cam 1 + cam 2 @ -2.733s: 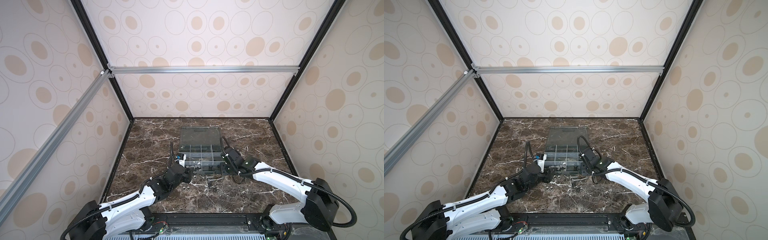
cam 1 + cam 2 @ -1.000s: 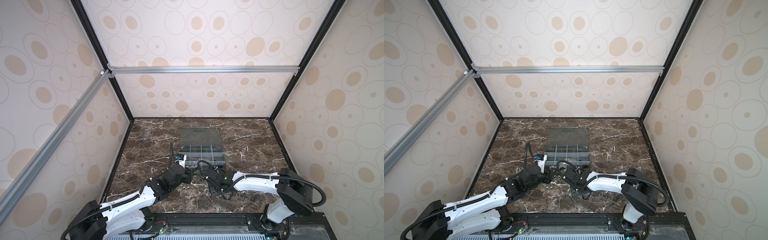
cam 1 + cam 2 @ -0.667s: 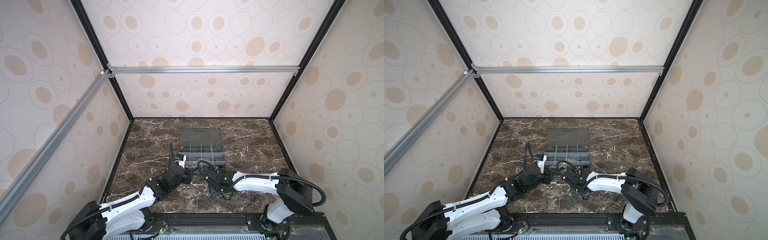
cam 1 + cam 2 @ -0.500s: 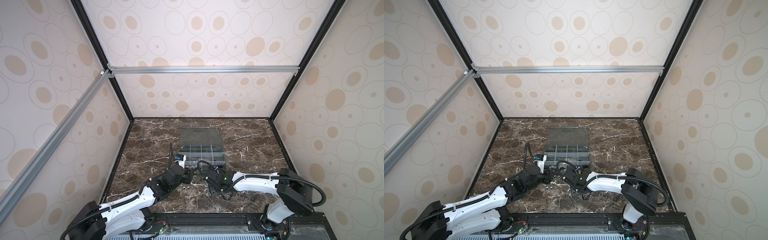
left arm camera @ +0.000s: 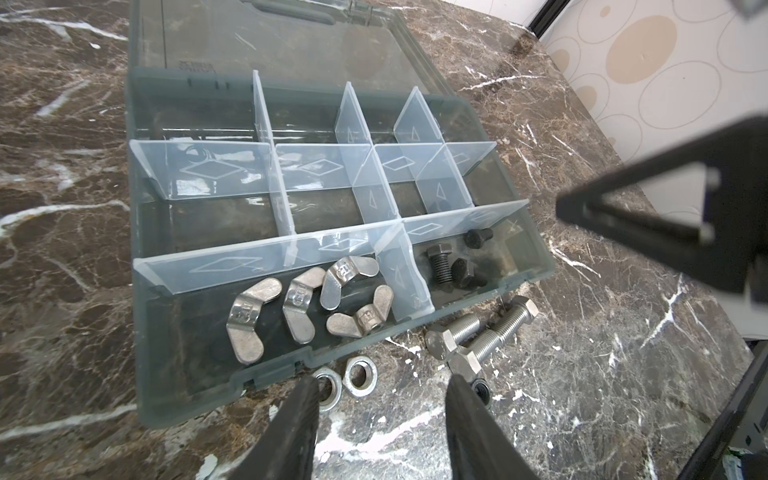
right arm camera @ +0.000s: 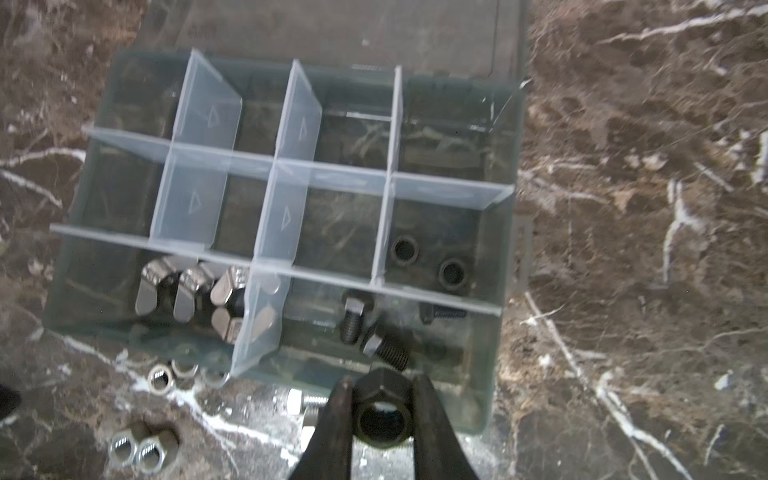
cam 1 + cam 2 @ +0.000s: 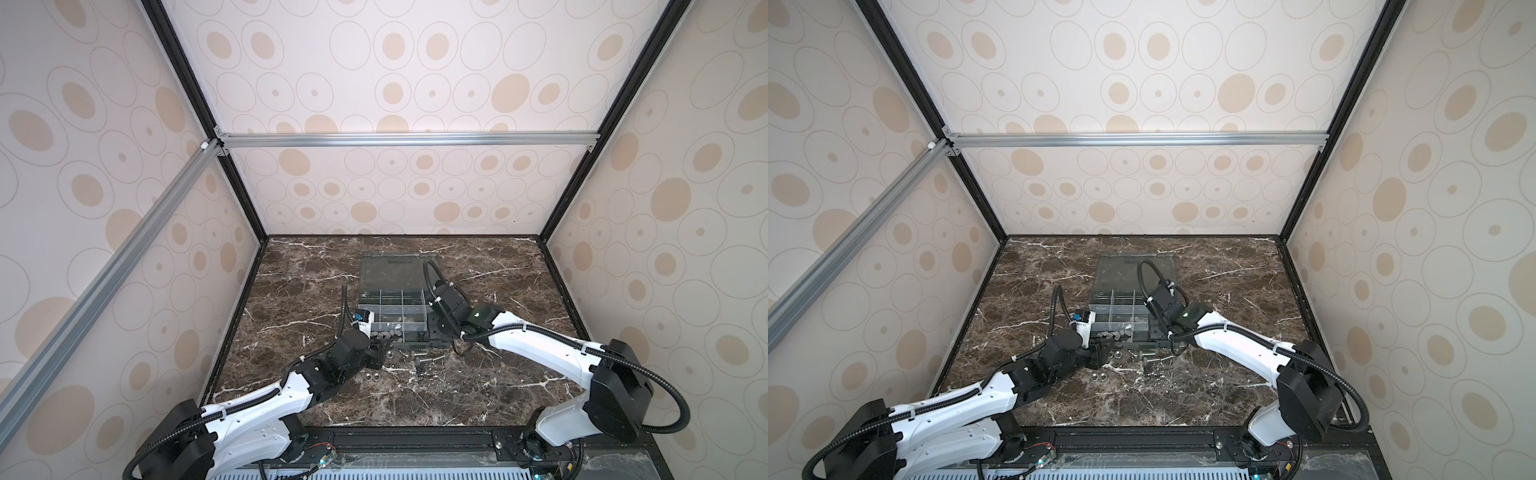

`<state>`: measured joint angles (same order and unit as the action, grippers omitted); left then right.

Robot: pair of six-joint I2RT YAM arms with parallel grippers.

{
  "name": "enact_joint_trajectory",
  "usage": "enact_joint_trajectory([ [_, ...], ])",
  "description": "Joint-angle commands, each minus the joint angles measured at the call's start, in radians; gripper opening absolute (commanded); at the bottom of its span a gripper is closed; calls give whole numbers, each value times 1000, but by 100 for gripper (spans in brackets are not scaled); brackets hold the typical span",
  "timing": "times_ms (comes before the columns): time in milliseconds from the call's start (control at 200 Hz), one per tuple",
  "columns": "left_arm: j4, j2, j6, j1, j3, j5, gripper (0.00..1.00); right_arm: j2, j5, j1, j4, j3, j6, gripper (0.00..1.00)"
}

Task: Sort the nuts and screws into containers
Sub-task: 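Lift the dark hex nut with the right gripper into the farther compartment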

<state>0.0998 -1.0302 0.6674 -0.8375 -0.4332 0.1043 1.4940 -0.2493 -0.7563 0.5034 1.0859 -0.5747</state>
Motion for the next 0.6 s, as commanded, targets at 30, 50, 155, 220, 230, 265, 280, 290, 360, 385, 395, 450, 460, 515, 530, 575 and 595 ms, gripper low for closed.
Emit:
enact_joint_trajectory([
  [30, 23, -11, 24, 8, -22, -18, 49, 94, 36, 65, 0, 54, 72, 23],
  [50, 24, -13, 26, 9, -21, -18, 49, 107, 36, 70, -3, 61, 75, 23],
  [155, 30, -21, 32, 8, -19, -29, 49, 162, 40, 92, -21, 86, 87, 23],
  [220, 35, -27, 34, 8, -21, -39, 49, 194, 50, 102, -23, 102, 88, 23],
  [230, 35, -28, 34, 8, -21, -40, 49, 197, 53, 104, -24, 105, 89, 23],
  [265, 35, -32, 35, 8, -22, -44, 49, 211, 56, 106, -25, 112, 90, 23],
  [280, 35, -33, 35, 8, -22, -46, 49, 217, 57, 107, -25, 115, 89, 24],
  [290, 35, -34, 34, 8, -22, -47, 49, 221, 56, 108, -25, 117, 89, 24],
  [360, 35, -37, 35, 9, -22, -50, 49, 240, 55, 110, -16, 132, 81, 37],
  [385, 36, -39, 34, 8, -22, -52, 49, 245, 54, 112, -8, 139, 78, 40],
  [395, 35, -39, 33, 8, -22, -53, 49, 247, 54, 112, -7, 141, 77, 42],
  [450, 35, -41, 33, 8, -22, -57, 49, 253, 56, 112, -3, 145, 75, 47],
  [460, 35, -42, 32, 8, -22, -57, 49, 253, 57, 112, -3, 145, 74, 47],
  [515, 37, -43, 32, 8, -21, -60, 49, 249, 57, 112, -8, 143, 72, 49],
  [530, 38, -44, 31, 7, -21, -60, 49, 249, 58, 112, -8, 142, 72, 49],
  [575, 38, -47, 30, 8, -21, -63, 49, 244, 58, 112, -8, 141, 70, 49],
  [595, 39, -48, 31, 8, -21, -65, 49, 243, 58, 111, -8, 139, 70, 49],
])
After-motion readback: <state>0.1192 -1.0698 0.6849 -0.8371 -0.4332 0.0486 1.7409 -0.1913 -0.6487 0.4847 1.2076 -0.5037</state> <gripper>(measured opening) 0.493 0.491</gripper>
